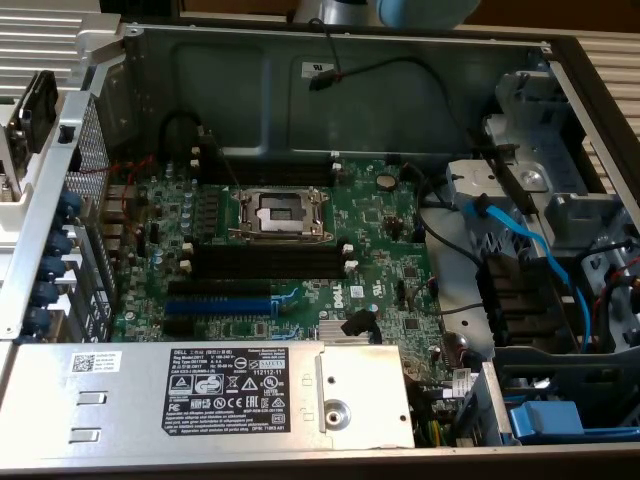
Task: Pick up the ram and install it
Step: 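Pick up the ram and move it above insertion slot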
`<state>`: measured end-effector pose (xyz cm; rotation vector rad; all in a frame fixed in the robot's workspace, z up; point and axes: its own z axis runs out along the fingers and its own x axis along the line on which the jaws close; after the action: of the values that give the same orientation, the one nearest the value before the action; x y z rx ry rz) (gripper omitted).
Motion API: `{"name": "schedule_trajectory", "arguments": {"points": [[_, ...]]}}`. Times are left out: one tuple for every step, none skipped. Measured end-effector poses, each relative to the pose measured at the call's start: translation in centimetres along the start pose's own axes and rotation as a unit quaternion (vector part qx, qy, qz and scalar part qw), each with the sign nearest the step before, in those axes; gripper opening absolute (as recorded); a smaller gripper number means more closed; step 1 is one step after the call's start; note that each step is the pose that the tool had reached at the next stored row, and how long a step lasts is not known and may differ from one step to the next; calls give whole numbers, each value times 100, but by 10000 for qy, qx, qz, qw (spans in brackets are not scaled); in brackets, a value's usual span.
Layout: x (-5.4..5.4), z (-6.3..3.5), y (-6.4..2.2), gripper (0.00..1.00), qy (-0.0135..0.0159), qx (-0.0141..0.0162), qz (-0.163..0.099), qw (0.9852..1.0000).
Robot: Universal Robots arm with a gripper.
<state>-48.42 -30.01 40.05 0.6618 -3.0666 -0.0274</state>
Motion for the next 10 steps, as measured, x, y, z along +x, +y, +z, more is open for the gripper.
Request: {"name": "schedule_trajectory", "arguments": {"points": [[1,0,1,11,5,7,-79,10000],[1,0,1,11,10,14,-155,9999],[2,0,1,11,14,20,-230,9997],[3,0,2,11,19,27,-308,9995],[4,0,2,11,24,34,-387,9992],[4,0,3,11,29,41,-463,9989],[5,0,3,11,34,48,-540,9985],[5,0,4,11,39,55,-618,9981],[6,0,4,11,44,62,-693,9976],[7,0,4,11,49,70,-773,9970]]}}
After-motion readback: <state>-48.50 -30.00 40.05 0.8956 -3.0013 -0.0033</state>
